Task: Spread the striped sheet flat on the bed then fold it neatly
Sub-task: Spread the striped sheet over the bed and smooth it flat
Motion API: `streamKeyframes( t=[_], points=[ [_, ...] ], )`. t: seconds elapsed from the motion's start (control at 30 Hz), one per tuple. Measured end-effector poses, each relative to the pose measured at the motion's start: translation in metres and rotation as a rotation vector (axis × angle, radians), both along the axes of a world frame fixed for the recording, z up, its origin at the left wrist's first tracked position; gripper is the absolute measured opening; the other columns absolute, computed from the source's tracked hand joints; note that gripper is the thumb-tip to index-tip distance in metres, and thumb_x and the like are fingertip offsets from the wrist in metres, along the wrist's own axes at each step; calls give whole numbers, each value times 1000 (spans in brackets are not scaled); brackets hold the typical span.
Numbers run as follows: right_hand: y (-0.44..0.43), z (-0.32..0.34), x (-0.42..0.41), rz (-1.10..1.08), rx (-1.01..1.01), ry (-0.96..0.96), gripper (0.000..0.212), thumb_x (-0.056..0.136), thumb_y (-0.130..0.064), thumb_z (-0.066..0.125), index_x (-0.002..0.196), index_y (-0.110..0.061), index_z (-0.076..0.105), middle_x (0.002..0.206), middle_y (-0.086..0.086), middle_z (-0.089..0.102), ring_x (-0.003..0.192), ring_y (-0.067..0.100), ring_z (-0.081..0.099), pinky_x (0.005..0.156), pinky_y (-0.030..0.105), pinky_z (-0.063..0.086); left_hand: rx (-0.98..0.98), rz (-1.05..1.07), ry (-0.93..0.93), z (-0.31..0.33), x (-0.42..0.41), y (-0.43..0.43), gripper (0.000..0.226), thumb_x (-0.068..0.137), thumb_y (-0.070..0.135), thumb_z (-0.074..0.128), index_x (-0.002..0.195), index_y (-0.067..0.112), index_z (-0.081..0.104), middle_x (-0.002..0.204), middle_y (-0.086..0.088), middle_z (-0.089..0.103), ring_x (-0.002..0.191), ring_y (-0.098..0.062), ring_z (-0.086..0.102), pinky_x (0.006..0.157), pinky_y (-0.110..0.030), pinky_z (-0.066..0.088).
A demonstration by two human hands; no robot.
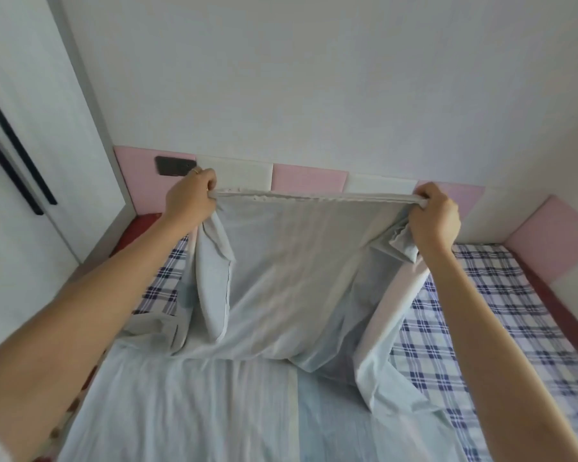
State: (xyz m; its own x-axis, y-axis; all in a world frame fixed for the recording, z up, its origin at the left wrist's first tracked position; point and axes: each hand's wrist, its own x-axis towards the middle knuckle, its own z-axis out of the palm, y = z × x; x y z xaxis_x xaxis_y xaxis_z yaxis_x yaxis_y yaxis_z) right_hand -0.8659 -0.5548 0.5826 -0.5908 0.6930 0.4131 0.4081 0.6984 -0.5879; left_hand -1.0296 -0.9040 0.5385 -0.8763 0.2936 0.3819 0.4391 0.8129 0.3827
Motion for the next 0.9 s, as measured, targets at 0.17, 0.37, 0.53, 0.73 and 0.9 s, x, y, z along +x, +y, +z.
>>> streamKeyframes(
  t=[0.17,0.37,0.53,0.73,0.9],
  points=[
    [-1,-8,0,-78,-31,156,37,78,7,39,99,-14,62,83,7,62,70,26,49,61,31,37,73,6,109,18,1,-5,13,79,-4,55,87,6,56,92,-10,54,73,-21,49,60,-26,32],
    [6,-30,1,-94,-161,134,38,79,6,38,104,-10,62,97,13,67,74,24,51,61,29,37,-102,-9,-8,-43,34,-8,25,78,3,66,103,1,64,100,-14,62,81,-29,58,67,-36,48],
    [3,-66,14,-111,-140,125,33,82,6,39,104,-10,59,98,11,65,82,31,59,61,30,40,-23,96,115,-38,24,-20,18,81,-7,56,98,-5,64,94,-18,60,84,-34,56,65,-42,51],
    [-4,-142,36,96,-423,-715,38,100,-19,34,123,5,53,112,22,59,103,33,56,83,40,42,-104,7,-579,-101,78,-1,26,97,24,42,98,7,61,77,-8,57,66,-25,54,56,-30,37],
    [-37,-216,103,352,-609,-1588,101,72,-74,58,142,-5,35,139,13,48,127,26,47,109,33,33,-902,-400,-1158,-201,133,-5,102,61,91,46,131,18,53,127,-2,57,109,-24,57,93,-31,43]
  ],
)
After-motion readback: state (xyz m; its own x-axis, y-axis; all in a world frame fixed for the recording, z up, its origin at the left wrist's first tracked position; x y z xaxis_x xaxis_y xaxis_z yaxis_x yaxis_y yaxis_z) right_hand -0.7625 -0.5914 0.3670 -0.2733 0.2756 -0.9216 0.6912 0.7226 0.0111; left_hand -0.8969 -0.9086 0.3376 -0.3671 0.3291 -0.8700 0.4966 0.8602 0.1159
